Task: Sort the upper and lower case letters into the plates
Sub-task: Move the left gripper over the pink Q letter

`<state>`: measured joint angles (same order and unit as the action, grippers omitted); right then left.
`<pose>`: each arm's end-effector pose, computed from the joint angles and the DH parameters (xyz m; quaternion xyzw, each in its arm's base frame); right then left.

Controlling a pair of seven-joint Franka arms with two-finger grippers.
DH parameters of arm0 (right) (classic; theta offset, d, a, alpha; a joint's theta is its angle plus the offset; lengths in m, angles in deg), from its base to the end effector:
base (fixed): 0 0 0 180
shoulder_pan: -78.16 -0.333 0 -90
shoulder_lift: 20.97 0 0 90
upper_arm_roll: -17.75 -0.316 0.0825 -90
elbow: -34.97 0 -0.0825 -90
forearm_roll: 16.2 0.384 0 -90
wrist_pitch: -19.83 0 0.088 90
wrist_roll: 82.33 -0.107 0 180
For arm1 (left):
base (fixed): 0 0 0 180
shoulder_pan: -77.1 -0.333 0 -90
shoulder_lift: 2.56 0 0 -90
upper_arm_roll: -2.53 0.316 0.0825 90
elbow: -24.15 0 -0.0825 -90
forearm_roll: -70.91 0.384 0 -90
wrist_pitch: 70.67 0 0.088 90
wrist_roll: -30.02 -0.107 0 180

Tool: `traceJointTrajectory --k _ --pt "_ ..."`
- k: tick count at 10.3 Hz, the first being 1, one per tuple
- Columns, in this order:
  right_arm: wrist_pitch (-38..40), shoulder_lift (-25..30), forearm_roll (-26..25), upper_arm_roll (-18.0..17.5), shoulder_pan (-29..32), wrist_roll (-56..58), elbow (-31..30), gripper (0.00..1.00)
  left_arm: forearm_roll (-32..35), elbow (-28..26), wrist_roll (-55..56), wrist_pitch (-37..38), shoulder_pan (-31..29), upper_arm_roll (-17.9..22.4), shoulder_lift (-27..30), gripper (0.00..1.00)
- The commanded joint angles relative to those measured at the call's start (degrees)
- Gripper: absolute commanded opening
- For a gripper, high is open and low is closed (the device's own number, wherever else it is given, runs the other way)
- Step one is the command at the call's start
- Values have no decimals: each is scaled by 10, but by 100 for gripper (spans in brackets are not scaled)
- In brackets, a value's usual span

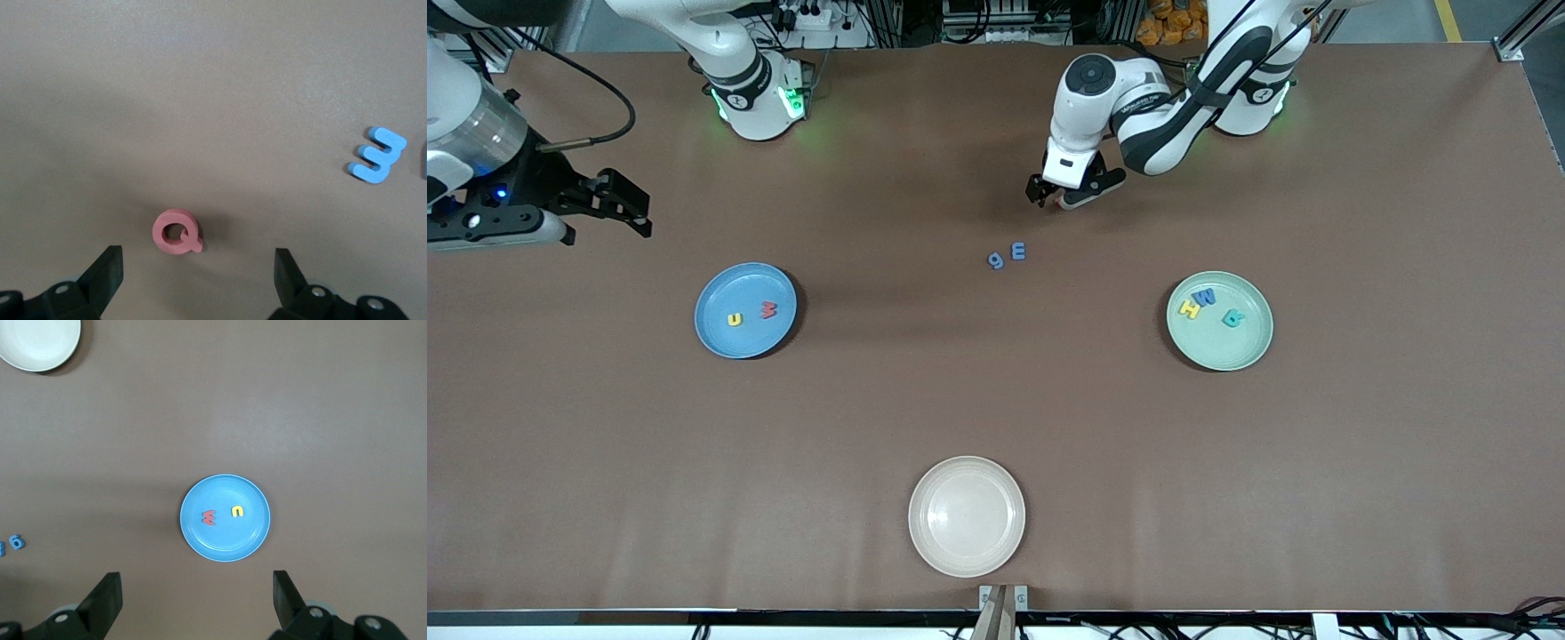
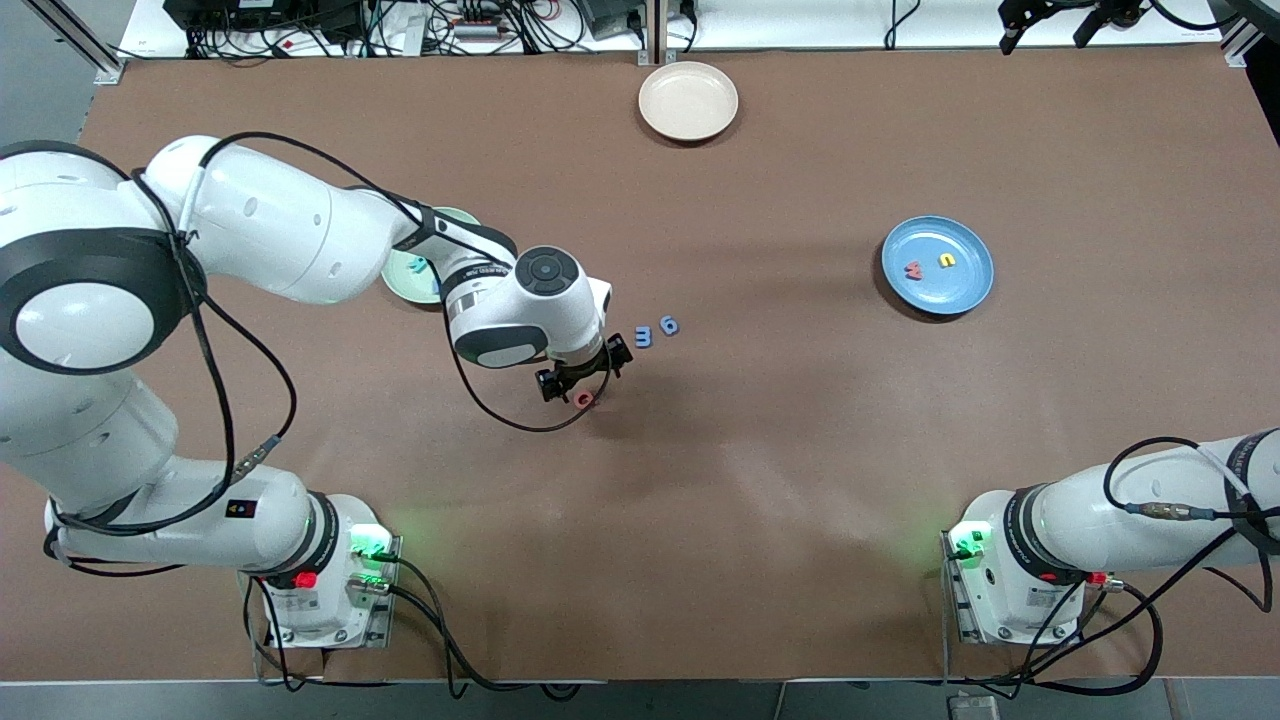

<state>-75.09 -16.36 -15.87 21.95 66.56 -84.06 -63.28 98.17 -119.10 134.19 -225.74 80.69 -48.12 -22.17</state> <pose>0.5314 0.0681 0.6074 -0.9987 -0.0493 -0.0106 0.0067 0.2420 -0.3998 0.2048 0.9719 0.2327 -0.0257 0.0261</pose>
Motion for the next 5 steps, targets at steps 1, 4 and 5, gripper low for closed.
traceJointTrajectory --k 1,4,5 --pt "-6 4 5 -6 0 -7 -5 100 67 -9 51 -26 -14 1 -12 100" --pt "-6 0 5 -8 0 -7 -5 100 272 -5 210 -29 -16 35 -52 100" --pt "-6 0 5 -11 -1 -7 -5 100 327 -2 283 -28 -16 38 -54 100"
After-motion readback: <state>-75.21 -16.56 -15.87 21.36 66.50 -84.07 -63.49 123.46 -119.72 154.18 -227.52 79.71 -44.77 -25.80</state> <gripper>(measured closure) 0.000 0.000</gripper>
